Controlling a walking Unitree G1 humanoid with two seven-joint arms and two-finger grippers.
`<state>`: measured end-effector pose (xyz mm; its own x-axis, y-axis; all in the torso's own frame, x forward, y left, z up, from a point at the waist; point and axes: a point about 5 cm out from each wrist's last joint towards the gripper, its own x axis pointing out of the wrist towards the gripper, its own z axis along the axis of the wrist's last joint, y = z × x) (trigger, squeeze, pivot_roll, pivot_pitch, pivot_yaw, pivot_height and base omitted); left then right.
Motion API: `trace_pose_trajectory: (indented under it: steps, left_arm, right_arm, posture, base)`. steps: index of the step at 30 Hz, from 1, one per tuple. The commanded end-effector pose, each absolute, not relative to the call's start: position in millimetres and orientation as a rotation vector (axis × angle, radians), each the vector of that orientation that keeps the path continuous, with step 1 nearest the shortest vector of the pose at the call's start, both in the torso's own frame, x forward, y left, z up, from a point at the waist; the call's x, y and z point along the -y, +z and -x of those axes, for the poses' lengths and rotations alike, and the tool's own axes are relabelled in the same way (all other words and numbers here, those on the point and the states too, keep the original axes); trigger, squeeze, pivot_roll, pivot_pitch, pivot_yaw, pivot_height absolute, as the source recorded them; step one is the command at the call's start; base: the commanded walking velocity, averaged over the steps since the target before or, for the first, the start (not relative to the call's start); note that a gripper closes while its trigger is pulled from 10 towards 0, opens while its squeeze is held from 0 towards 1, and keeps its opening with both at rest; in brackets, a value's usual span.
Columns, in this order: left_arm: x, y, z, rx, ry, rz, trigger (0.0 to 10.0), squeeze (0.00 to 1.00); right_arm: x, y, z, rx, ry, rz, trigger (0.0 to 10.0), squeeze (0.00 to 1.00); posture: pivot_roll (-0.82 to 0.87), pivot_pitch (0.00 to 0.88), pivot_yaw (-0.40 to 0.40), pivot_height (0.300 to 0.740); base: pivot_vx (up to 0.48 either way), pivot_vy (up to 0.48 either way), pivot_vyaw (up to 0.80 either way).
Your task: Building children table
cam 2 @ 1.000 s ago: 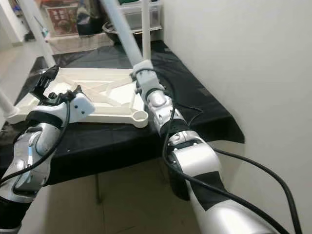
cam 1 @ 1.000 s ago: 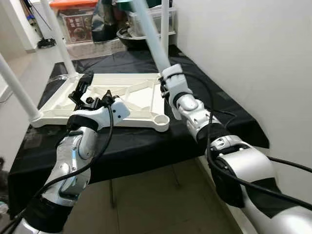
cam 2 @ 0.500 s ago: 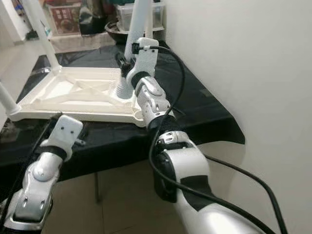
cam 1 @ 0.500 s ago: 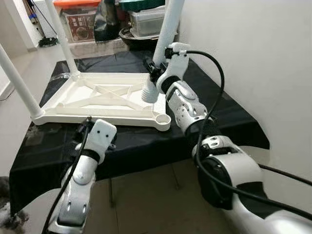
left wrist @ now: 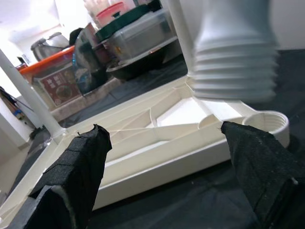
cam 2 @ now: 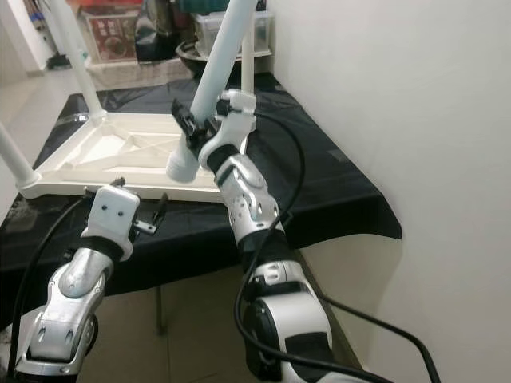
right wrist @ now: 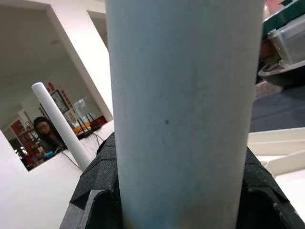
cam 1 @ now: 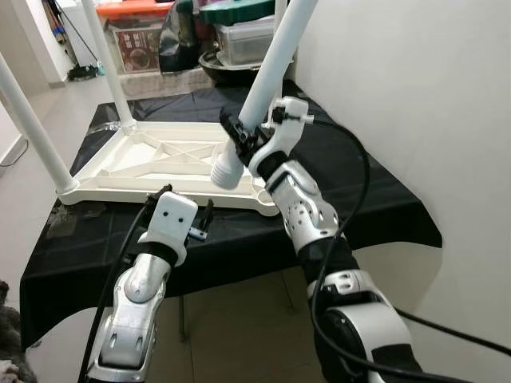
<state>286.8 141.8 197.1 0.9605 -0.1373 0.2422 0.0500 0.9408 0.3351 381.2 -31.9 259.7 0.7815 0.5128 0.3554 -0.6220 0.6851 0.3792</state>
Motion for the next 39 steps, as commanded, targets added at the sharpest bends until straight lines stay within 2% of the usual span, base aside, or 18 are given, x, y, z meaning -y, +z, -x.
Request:
trace_pose_trajectory:
  steps: [1, 9, 11, 16, 30, 39]
  left_arm:
    - [-144, 192, -290, 0.248, -0.083, -0.340, 10.0, 0.00]
    - [-140, 189, -294, 0.238, -0.107, -0.319, 10.0, 0.00]
    - [-133, 183, -294, 0.216, -0.168, -0.277, 10.0, 0.00]
    - [-124, 177, -293, 0.198, -0.233, -0.263, 10.0, 0.00]
    - [-125, 177, -303, 0.206, -0.230, -0.264, 10.0, 0.00]
    - [-109, 176, -304, 0.198, -0.349, -0.221, 10.0, 0.00]
  right_arm:
    - [22, 261, -373, 0.236, 0.700, -0.507, 0.0, 0.00]
    - [17, 253, -357, 0.217, 0.758, -0.524, 0.0, 0.00]
    - [15, 253, -352, 0.216, 0.769, -0.528, 0.0, 0.00]
    - [14, 254, -349, 0.215, 0.774, -0.534, 0.0, 0.00]
    - [6, 250, -334, 0.189, 0.840, -0.508, 0.0, 0.00]
    - [7, 245, -330, 0.171, 0.843, -0.511, 0.0, 0.00]
  posture:
    - [-0.03, 0.004, -0.001, 0.734]
    - [-0.03, 0.011, 0.002, 0.734]
    - [-0.04, 0.015, 0.006, 0.734]
    - [-0.04, 0.020, 0.007, 0.734]
    - [-0.04, 0.028, 0.008, 0.734]
    - [-0.05, 0.034, 0.012, 0.734]
  base:
    - [0.000, 0.000, 0.00]
    - [0.000, 0.000, 0.00]
    - [0.000, 0.000, 0.00]
    - [0.000, 0.000, 0.00]
    - [0.000, 0.000, 0.00]
    - [0.000, 0.000, 0.00]
